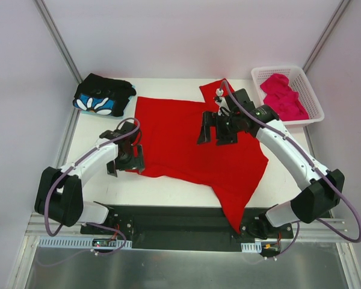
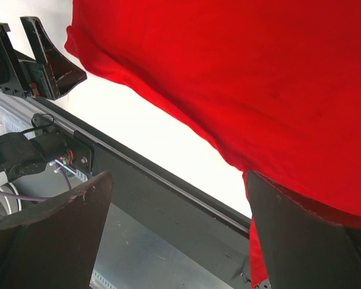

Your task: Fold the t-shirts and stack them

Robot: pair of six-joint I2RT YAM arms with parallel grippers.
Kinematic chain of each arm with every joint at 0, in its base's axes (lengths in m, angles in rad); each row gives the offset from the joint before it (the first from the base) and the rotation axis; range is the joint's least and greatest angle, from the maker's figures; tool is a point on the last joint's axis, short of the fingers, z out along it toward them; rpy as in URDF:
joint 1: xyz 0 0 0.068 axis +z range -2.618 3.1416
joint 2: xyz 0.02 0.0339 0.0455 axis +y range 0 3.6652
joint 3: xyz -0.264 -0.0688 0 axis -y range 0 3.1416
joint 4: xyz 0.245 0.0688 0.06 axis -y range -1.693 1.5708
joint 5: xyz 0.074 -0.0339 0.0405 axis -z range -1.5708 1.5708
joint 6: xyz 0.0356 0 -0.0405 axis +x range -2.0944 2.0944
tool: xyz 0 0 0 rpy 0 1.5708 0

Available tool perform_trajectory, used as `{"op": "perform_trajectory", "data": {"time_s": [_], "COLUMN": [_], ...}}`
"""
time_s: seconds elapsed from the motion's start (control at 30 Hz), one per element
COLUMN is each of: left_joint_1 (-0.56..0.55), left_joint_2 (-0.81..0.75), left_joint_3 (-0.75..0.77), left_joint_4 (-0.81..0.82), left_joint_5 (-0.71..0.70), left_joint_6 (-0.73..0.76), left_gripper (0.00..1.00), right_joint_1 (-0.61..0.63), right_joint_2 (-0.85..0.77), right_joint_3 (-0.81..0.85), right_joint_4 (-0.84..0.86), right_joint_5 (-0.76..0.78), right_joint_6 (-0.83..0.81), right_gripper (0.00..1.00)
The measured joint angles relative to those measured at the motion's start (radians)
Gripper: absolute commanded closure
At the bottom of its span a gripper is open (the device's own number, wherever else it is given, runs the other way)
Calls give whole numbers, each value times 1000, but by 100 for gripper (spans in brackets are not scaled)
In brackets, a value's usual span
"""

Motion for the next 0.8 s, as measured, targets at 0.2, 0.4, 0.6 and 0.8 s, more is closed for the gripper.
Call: {"op": "perform_trajectory", "data": {"time_s": [0.2,0.4,0.6,0.8], "left_joint_1": [-31,-51,-51,-42], "left_joint_2": [-89,-190,-176,70], "left_joint_3": [-18,-18,47,173], "left_joint_4": [-54,-113,-142,-78], "left_joint_5": [0,0,-35,-44], "left_joint_6": [-30,-71,-79,-71], "left_gripper": [1,1,1,1], "right_joint_1": [22,56,103,119], "right_joint_2": [-16,-55,-80,-103], "right_joint_3": [-14,-40,-82,-109], "right_joint_4": [0,0,1,-11], "right_joint_5": [2,26,60,85], "right_joint_6": [15,30,45,51], "right_gripper": [4,4,4,4]}}
